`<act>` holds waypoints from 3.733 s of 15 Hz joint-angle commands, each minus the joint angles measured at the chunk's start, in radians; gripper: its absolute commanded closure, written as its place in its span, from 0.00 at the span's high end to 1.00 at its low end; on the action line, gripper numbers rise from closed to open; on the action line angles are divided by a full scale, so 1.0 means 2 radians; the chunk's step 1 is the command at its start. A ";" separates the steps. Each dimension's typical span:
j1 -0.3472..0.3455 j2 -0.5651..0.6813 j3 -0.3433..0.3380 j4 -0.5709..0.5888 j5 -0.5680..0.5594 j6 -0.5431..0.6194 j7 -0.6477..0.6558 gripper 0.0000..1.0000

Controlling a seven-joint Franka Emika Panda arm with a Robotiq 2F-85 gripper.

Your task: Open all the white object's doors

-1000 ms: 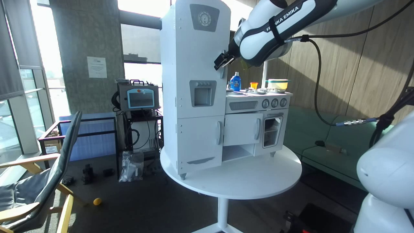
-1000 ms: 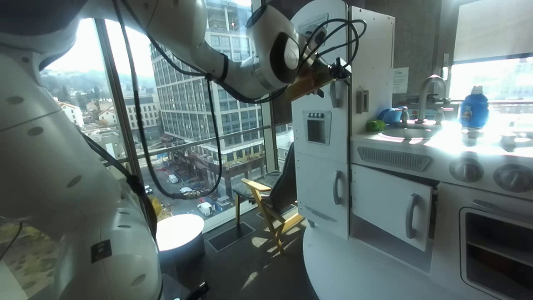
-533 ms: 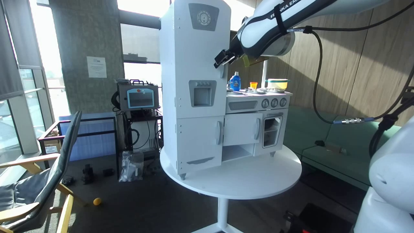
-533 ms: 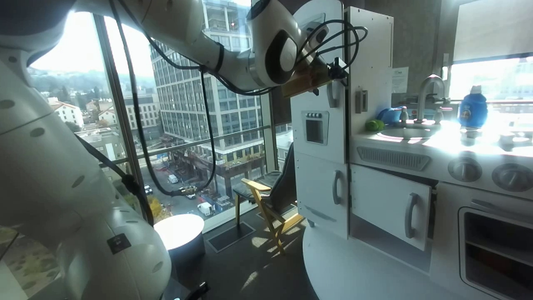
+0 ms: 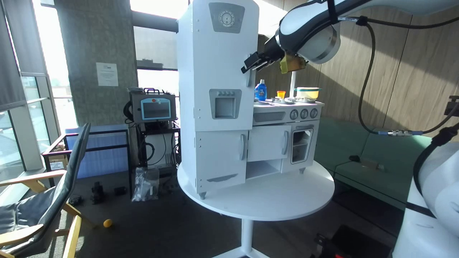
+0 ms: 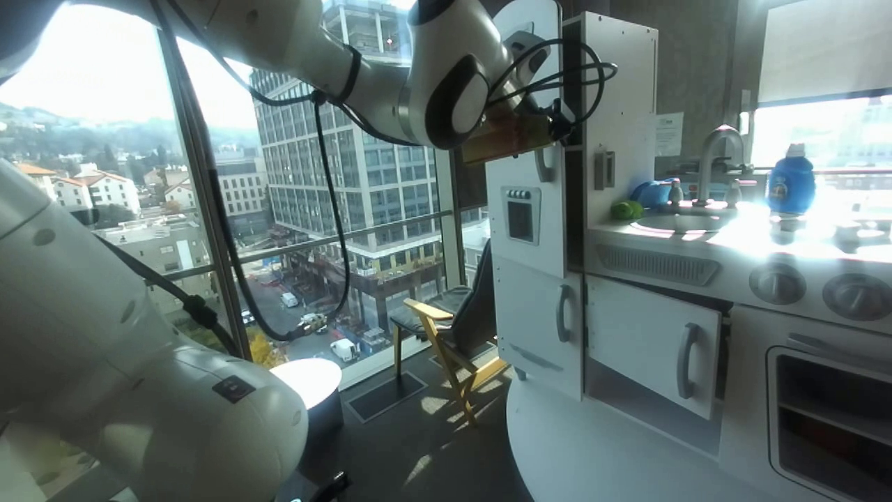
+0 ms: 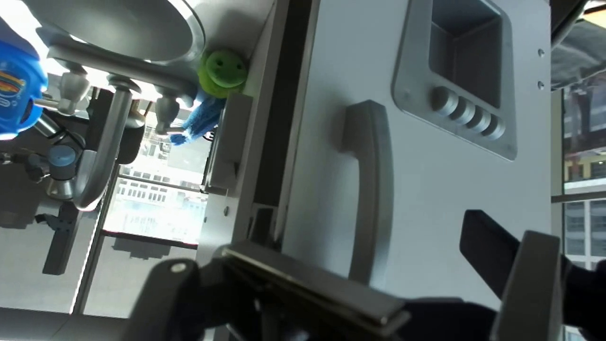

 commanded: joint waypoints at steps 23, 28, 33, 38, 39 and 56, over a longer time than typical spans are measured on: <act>-0.086 -0.088 0.085 -0.100 -0.158 -0.232 0.073 1.00; -0.086 -0.003 0.078 -0.133 -0.141 -0.116 0.097 1.00; -0.100 0.083 0.093 -0.138 -0.148 -0.005 0.133 1.00; -0.139 0.168 0.128 -0.091 -0.175 0.032 0.185 1.00; -0.153 0.180 0.137 -0.078 -0.191 0.032 0.202 1.00; -0.177 0.266 0.150 0.050 -0.299 -0.002 0.300 1.00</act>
